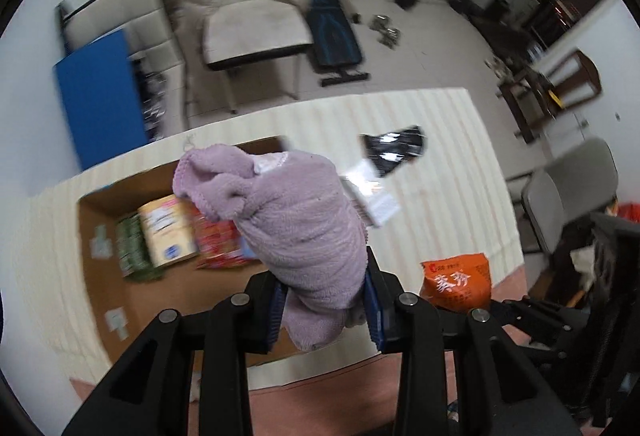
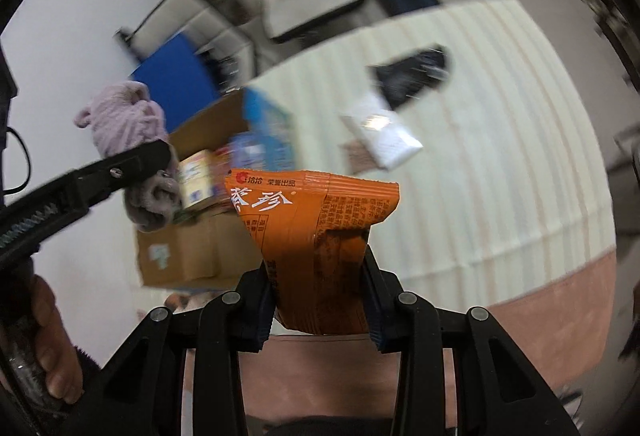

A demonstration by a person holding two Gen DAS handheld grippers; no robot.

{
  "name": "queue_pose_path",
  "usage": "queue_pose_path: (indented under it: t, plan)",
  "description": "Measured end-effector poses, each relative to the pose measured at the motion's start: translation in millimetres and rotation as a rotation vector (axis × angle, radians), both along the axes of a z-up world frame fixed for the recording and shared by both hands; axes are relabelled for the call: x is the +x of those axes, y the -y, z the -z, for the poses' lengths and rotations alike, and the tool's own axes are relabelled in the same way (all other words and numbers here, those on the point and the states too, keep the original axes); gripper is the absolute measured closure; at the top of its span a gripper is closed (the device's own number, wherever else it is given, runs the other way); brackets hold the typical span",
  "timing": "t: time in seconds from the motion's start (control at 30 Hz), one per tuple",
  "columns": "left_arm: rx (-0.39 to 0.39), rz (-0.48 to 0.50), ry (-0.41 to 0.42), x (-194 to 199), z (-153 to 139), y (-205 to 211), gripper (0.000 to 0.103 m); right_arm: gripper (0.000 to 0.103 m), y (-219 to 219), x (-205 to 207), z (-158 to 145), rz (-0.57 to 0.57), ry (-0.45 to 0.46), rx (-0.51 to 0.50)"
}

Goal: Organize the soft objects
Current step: 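Place the lilac sock and orange bag into the box, open both tools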

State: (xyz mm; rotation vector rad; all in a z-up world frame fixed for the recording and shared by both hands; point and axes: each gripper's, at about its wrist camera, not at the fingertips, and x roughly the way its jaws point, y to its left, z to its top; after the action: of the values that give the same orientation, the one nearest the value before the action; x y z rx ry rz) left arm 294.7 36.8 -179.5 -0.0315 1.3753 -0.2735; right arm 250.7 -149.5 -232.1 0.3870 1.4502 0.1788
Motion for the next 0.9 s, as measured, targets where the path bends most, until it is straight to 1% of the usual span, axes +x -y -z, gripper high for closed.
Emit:
queue_pose_path:
  t: [0.07, 0.17, 0.27, 0.33, 0.4, 0.47, 0.53, 0.67, 0.83, 0.87, 0.9]
  plan:
    - [0.016, -0.044, -0.013, -6.9, 8.0, -33.2, 0.072, 0.064, -30.6, 6.6, -9.0, -0.058, 0.009, 0.023]
    - [0.027, -0.117, -0.063, -14.1, 31.8, -80.7, 0.072, 0.064, -77.4, 13.5, -10.0, -0.139, 0.008, 0.037]
    - [0.017, -0.192, -0.134, -19.5, 55.3, -124.4, 0.072, 0.064, -122.0, 21.3, 3.4, -0.21, -0.017, 0.042]
    - [0.005, -0.237, -0.185, -22.4, 72.2, -149.5, 0.072, 0.064, -152.0, 24.8, 18.1, -0.247, -0.037, 0.037]
    - [0.012, -0.268, -0.239, -19.8, 93.0, -168.2, 0.072, 0.064, -174.1, 27.8, 31.4, -0.27, -0.052, 0.03]
    - [0.009, -0.293, -0.287, -18.2, 109.8, -184.1, 0.072, 0.064, -196.6, 29.6, 48.4, -0.287, -0.085, 0.034]
    - [0.021, -0.303, -0.338, -13.7, 128.8, -193.8, 0.072, 0.064, -218.8, 29.6, 68.6, -0.299, -0.128, 0.038]
    - [0.045, -0.304, -0.394, -9.4, 154.5, -205.3, 0.072, 0.064, -243.6, 28.7, 99.4, -0.32, -0.179, 0.033]
    - [0.067, -0.297, -0.428, -8.3, 169.5, -212.5, 0.072, 0.063, -260.9, 33.4, 124.3, -0.335, -0.215, 0.017]
    - [0.065, -0.292, -0.437, -8.6, 171.7, -211.6, 0.071, 0.063, -262.4, 33.9, 127.7, -0.337, -0.22, 0.019]
    - [0.067, -0.278, -0.456, -9.1, 174.8, -210.7, 0.069, 0.063, -263.2, 34.4, 131.0, -0.339, -0.227, 0.022]
